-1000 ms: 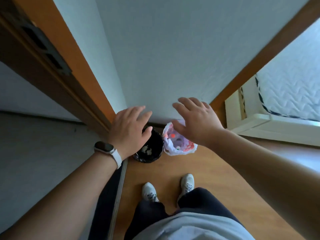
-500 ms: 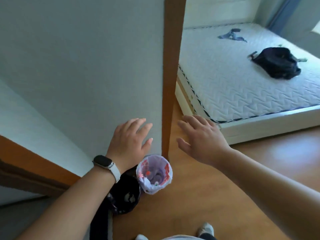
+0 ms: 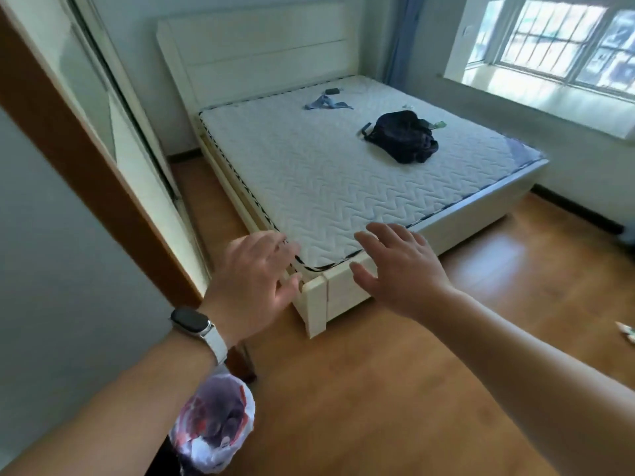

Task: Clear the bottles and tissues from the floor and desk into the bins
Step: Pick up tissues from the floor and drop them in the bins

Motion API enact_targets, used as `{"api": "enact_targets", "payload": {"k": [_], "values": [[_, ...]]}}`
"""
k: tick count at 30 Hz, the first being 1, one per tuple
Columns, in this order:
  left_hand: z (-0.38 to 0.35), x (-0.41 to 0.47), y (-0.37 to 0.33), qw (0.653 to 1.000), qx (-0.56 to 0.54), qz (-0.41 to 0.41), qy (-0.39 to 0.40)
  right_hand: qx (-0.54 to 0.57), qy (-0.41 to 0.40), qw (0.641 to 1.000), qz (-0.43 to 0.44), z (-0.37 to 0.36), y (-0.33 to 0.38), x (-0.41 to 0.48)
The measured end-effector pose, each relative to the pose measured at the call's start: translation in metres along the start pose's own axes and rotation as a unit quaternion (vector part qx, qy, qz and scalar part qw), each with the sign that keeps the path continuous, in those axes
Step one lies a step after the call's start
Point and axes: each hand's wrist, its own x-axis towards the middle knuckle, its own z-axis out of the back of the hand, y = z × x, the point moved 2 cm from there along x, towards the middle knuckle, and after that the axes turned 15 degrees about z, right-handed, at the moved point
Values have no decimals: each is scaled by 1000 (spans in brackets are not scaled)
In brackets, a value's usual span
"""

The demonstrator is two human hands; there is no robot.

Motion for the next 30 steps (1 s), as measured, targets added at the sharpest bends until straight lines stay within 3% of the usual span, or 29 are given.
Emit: {"api": "enact_targets", "payload": {"k": [11,19,30], "values": [[-71,117,-64,993,-39,-108,23,-30,-31,990,-136,-3,-112,-29],[-157,236,-79,972,-108,-201,49,-102,6,971,-216,-14,-177,20],[-212,361,-126,937,-153,-308,63,-150,-12,928,-342,-6,-240,54]]}}
